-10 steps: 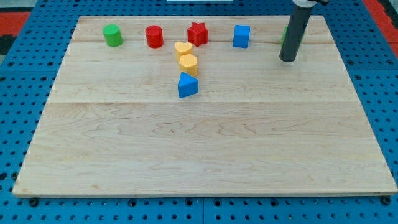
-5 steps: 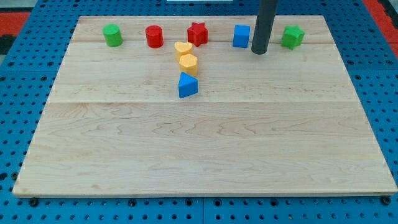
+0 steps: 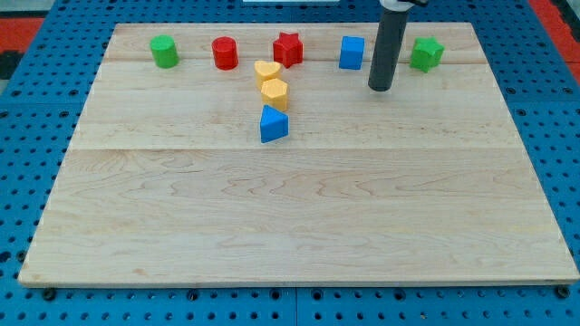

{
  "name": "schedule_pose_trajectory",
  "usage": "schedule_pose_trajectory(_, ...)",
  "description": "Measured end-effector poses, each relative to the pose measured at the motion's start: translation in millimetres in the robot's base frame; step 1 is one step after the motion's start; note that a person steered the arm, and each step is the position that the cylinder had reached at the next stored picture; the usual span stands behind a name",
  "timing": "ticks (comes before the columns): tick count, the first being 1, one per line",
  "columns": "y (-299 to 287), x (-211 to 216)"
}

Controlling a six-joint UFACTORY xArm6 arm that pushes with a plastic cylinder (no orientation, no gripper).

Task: Point your arm at the blue triangle

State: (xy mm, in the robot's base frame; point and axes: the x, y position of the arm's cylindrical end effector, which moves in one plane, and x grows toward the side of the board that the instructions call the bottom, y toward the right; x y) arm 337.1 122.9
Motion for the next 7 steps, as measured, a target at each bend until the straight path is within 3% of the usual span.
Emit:
schedule_pose_trajectory(5,-2.3,40.2)
schedule_pose_trajectory(7,-53.7,83.0)
